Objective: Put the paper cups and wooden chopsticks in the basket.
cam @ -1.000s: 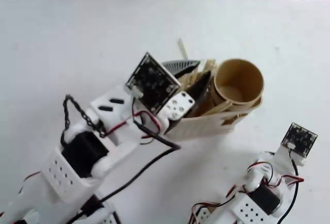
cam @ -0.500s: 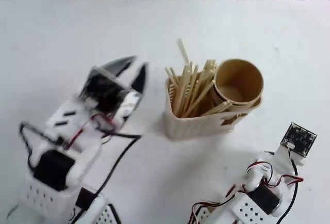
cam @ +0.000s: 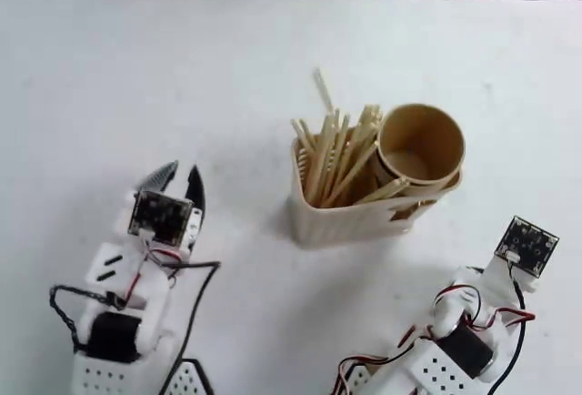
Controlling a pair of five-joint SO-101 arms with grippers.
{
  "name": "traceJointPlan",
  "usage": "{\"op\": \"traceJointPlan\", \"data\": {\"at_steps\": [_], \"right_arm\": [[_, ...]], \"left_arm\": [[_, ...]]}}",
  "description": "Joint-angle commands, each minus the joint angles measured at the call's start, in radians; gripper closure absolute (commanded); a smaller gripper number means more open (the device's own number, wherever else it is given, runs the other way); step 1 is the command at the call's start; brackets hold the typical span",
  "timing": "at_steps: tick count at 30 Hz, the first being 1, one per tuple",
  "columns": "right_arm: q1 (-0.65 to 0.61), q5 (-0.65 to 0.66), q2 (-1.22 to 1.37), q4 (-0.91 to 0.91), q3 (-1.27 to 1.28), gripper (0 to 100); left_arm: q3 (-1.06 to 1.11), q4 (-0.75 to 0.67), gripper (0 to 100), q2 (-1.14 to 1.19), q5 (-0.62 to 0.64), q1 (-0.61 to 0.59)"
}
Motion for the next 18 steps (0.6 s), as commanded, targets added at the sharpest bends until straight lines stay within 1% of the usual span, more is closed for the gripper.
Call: {"op": "traceJointPlan", "data": {"at_steps": [1, 3, 5, 10, 12, 15, 18], "right_arm": [[0.005, -0.009, 0.001, -0.013, 0.009, 98.0], [0.005, -0.009, 0.001, -0.013, 0.009, 98.0], [0.005, -0.009, 0.001, -0.013, 0.009, 98.0], [0.005, -0.009, 0.001, -0.013, 0.009, 98.0], [0.005, -0.009, 0.001, -0.013, 0.009, 98.0], [0.005, -0.009, 0.001, -0.013, 0.009, 98.0], [0.005, -0.009, 0.001, -0.013, 0.009, 98.0]], "left_arm": [[0.052, -0.023, 90, -0.013, -0.012, -0.027], [0.123, -0.023, 90, -0.013, -0.015, -0.042], [0.13, 0.005, 90, -0.008, -0.015, -0.064], [0.132, 0.18, 90, -0.008, -0.015, -0.094], [0.132, 0.224, 90, -0.008, -0.015, -0.094], [0.132, 0.259, 90, -0.008, -0.015, -0.094], [0.132, 0.264, 90, -0.008, -0.015, -0.094]]}}
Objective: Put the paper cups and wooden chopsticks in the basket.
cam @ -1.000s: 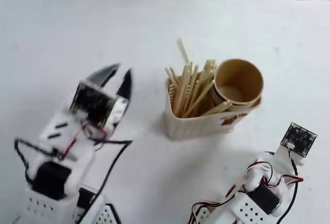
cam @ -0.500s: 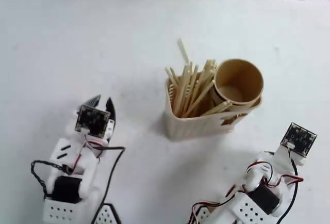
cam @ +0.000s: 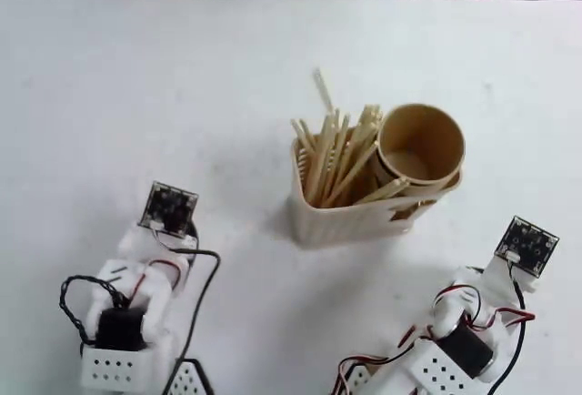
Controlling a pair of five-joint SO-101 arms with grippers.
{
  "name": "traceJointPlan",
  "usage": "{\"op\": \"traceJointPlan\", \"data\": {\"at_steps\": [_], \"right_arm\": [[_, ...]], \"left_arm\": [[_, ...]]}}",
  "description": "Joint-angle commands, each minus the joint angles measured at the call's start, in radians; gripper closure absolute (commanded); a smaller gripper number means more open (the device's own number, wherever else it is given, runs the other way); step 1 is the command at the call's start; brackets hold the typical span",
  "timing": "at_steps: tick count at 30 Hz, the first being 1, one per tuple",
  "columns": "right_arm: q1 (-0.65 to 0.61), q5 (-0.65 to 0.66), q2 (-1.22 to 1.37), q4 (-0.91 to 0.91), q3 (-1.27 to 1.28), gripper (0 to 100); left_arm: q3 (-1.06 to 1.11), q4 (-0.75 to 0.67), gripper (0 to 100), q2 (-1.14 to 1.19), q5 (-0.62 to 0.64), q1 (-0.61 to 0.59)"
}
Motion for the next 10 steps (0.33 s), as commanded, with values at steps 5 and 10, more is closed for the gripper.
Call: {"op": "traceJointPlan", "data": {"at_steps": [5, 10], "right_arm": [[0.005, -0.009, 0.001, -0.013, 0.009, 98.0], [0.005, -0.009, 0.001, -0.013, 0.009, 98.0]], "left_arm": [[0.0, 0.012, 90, -0.005, -0.008, -0.007], [0.0, 0.012, 90, -0.005, -0.008, -0.007]]}}
